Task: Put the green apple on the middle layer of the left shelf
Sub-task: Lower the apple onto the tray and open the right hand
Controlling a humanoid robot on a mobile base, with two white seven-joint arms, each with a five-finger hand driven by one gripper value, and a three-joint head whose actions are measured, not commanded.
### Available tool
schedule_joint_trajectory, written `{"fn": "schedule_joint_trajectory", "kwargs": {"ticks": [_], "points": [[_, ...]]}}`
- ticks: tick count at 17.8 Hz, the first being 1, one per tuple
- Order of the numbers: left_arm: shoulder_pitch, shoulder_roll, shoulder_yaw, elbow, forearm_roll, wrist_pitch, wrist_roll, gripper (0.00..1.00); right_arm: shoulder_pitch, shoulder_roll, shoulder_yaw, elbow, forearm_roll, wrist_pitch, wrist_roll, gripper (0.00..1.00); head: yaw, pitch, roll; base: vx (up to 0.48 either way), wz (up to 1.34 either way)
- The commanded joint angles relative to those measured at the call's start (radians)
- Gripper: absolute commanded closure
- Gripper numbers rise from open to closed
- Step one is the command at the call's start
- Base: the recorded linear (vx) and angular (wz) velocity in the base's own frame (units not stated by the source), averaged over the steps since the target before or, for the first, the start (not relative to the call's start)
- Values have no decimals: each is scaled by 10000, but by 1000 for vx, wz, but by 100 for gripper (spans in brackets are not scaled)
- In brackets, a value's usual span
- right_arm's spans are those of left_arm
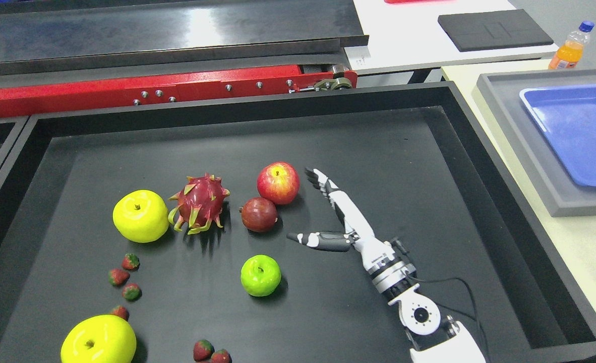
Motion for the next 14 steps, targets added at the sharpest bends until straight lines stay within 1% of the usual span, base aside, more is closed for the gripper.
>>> {"fn": "schedule_joint_trajectory", "kwargs": {"ticks": [1, 3, 6, 14], "points": [[-3, 175, 0, -7, 0, -1, 3, 0, 1631, -59, -2343, -724, -2024, -71, 80, 0, 0, 0, 0, 0, 0], [-3, 175, 0, -7, 0, -1, 3, 0, 1709, -59, -2312, -740, -2024, -55, 95, 0, 0, 0, 0, 0, 0], [-3, 175, 0, -7, 0, -1, 3, 0, 1877, -59, -1869, -740, -2024, 6, 96, 0, 0, 0, 0, 0, 0], [-3, 175, 0, -7, 15, -1, 3, 0, 1908, -59, -1637, -740, -2024, 22, 96, 0, 0, 0, 0, 0, 0]]}}
